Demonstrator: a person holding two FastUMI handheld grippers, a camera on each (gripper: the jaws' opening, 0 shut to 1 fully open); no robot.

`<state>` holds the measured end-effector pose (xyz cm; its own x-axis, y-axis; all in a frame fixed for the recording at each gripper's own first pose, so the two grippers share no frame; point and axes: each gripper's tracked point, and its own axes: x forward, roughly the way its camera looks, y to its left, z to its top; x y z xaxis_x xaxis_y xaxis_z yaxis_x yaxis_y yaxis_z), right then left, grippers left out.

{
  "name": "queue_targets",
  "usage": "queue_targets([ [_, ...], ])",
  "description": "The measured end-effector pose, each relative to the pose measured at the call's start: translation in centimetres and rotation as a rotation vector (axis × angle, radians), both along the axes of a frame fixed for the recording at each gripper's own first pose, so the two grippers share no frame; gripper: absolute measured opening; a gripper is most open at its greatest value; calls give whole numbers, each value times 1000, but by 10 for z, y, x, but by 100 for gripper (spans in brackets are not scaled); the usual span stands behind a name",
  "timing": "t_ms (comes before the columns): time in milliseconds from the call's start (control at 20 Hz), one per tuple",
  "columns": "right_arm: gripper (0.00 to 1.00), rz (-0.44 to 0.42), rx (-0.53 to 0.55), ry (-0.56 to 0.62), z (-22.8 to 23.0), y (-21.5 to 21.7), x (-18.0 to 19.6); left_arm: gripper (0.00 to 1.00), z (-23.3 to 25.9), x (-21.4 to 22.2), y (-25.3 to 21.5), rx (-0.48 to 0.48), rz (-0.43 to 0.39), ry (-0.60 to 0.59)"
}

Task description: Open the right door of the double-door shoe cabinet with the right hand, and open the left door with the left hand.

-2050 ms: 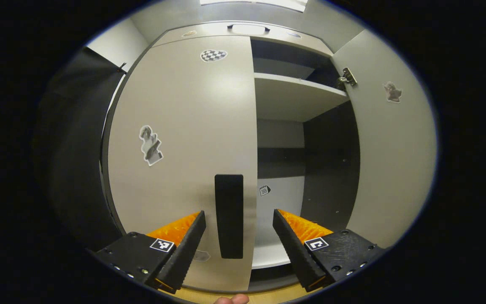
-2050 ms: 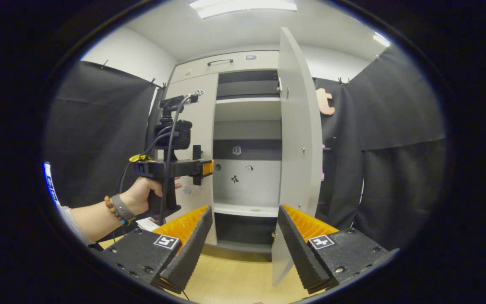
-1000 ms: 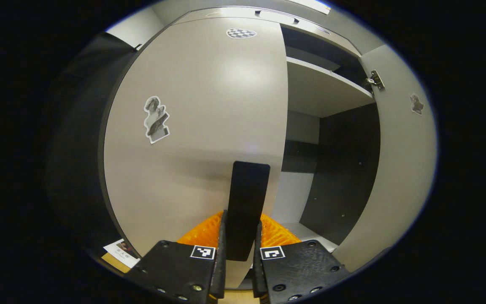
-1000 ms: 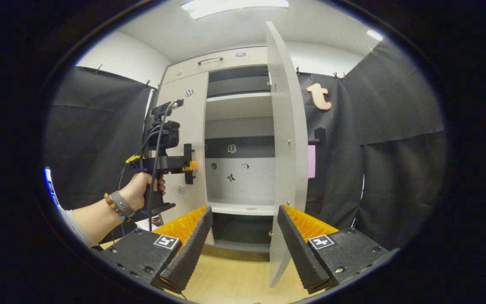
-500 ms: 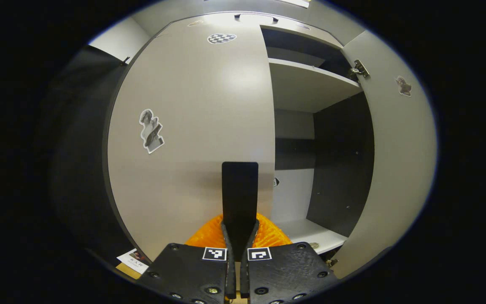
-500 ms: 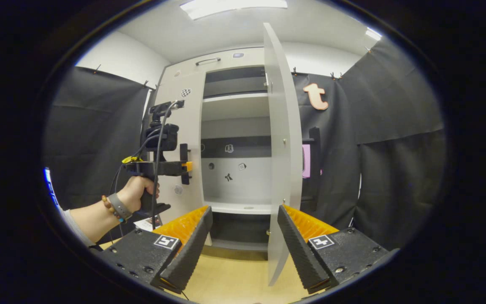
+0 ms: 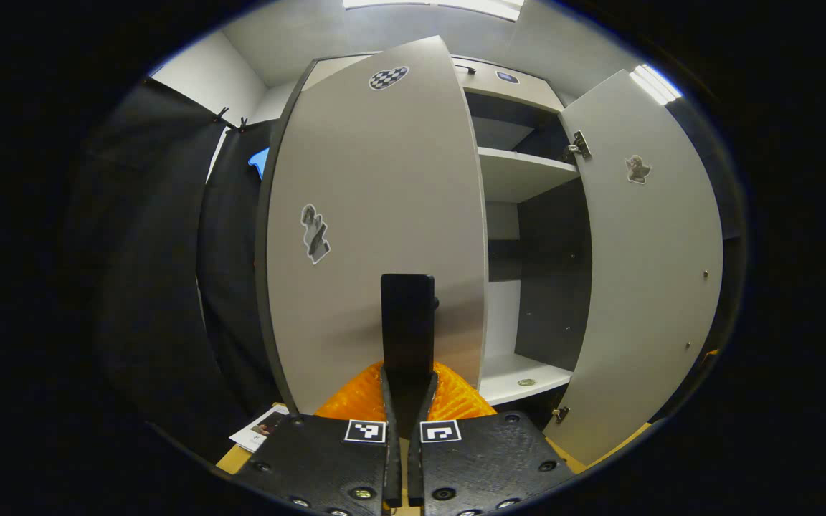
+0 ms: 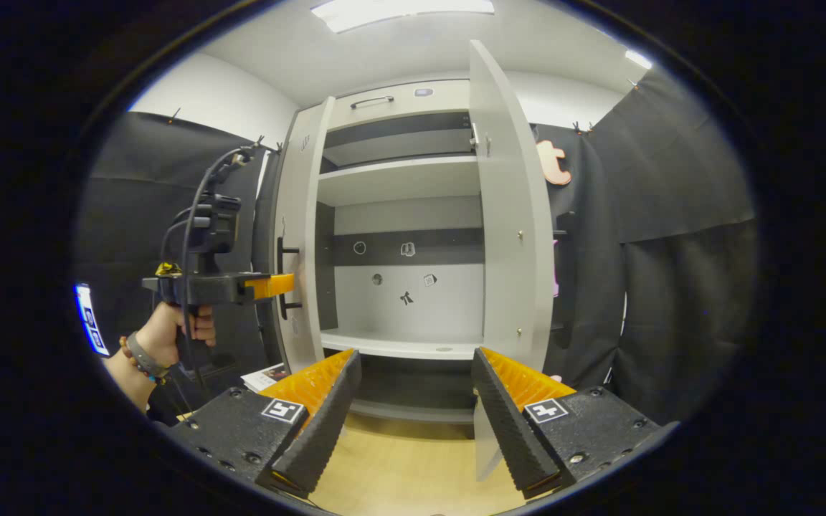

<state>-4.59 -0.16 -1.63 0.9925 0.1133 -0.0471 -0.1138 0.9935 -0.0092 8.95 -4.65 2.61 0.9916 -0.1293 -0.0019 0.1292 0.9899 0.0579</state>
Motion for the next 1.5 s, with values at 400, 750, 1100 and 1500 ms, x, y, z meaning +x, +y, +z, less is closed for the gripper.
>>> queue_targets([
  [400, 96, 13, -4, 1, -1, 19, 18, 2, 1, -35, 48, 0, 16, 16],
  [750, 96, 27, -15, 13, -5, 38, 38, 1, 2, -49, 119, 39, 146, -2],
  [1100, 96, 20, -21, 26, -14, 46, 46, 0, -2, -50, 155, -62, 89, 4],
  [1500, 96, 29, -17, 32, -23, 55, 51, 1, -25, -87, 177, 52, 87, 35],
])
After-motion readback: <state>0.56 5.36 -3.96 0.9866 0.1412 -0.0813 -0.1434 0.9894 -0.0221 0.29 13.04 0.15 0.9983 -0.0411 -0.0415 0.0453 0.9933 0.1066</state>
